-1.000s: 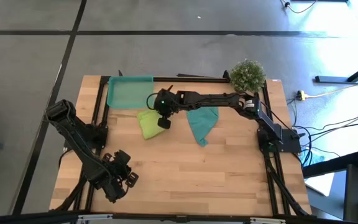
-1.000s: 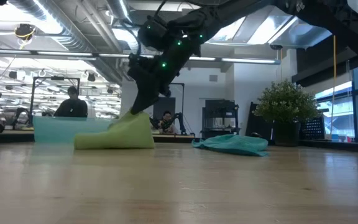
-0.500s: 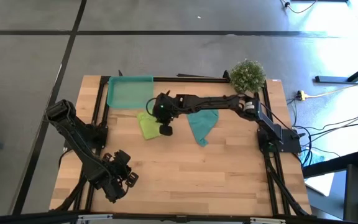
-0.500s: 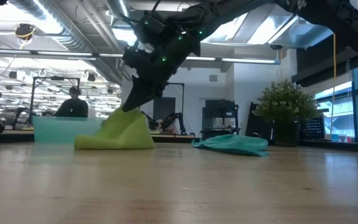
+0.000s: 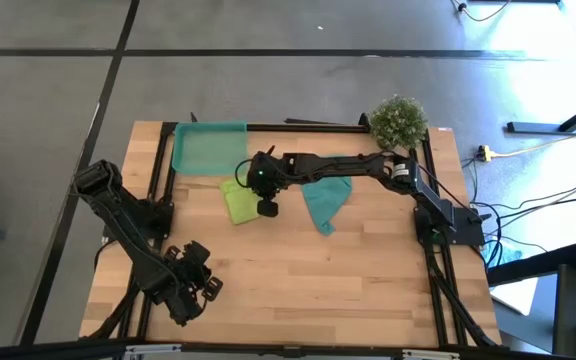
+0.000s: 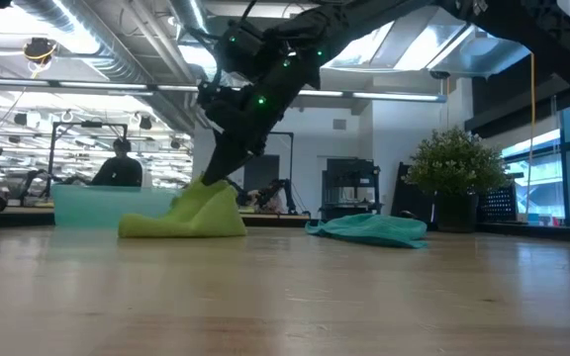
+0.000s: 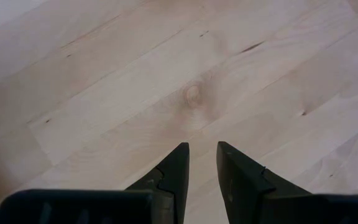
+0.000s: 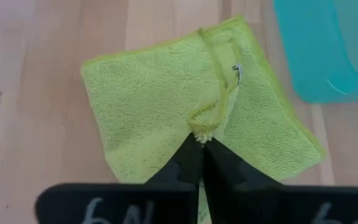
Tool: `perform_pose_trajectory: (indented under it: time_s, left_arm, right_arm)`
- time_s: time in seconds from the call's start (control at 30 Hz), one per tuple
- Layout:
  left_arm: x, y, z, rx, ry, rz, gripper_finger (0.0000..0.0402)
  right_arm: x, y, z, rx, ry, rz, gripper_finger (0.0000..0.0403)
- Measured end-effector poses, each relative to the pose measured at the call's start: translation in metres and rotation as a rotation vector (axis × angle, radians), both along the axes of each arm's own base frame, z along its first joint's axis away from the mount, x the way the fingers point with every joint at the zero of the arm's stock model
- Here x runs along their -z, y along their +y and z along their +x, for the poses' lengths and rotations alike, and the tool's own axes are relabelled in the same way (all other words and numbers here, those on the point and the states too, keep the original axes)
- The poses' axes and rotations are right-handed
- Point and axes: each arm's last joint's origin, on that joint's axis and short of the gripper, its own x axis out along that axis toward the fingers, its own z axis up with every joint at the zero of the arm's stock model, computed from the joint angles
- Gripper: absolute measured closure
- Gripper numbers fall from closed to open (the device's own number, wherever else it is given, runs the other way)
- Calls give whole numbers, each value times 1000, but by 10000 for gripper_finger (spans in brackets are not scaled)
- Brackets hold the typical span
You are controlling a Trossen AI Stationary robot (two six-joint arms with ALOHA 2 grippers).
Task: Roll microfiber towels into tight, uniform cylinder then place into a basket
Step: Roll the green microfiber cloth
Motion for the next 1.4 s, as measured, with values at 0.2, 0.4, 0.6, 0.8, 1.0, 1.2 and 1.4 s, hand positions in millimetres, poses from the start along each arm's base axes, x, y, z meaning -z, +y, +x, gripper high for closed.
perform_pose_trajectory:
  time_s: [0.2, 0.4, 0.6, 0.8, 1.0, 1.2, 1.4]
  left_arm:
    - [0, 0, 0, -1, 0, 0, 324]
    - [0, 0, 0, -3, -1, -1, 324]
    - [0, 0, 0, -4, -1, -1, 324]
    - [0, 0, 0, -3, -1, -1, 324]
    - [0, 0, 0, -3, -1, -1, 324]
    - [0, 0, 1, -8, -1, -2, 324]
    - [0, 0, 1, -9, -2, -2, 324]
  right_arm:
    - [0, -1, 0, 20, 2, -31, 339]
    - [-6, -5, 1, 80, 1, -165, 284]
    - [-42, -1, 2, -12, 5, -102, 267]
    - [-29, 16, 0, -144, 36, 51, 266]
    - [19, 16, -5, -116, 63, 71, 266]
    - [51, 14, -21, -95, 155, 100, 266]
    - [62, 31, -28, -141, 181, 177, 266]
